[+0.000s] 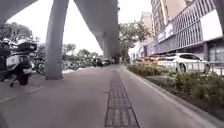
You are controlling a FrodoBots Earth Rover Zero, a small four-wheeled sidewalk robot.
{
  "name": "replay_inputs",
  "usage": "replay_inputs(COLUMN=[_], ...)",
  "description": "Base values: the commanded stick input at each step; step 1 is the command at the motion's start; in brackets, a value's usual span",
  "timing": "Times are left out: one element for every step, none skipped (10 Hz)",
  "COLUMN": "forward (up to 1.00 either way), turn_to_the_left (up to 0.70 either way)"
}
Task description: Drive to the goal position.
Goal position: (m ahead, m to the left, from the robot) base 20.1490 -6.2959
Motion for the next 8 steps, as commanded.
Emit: replay_inputs(forward=[0.45,0.45,0.45,0.45,0.45,0.45,0.45,0.45], turn_to_the_left=[0.0,0.0,0.0,0.0,0.0,0.0,0.0,0.0])
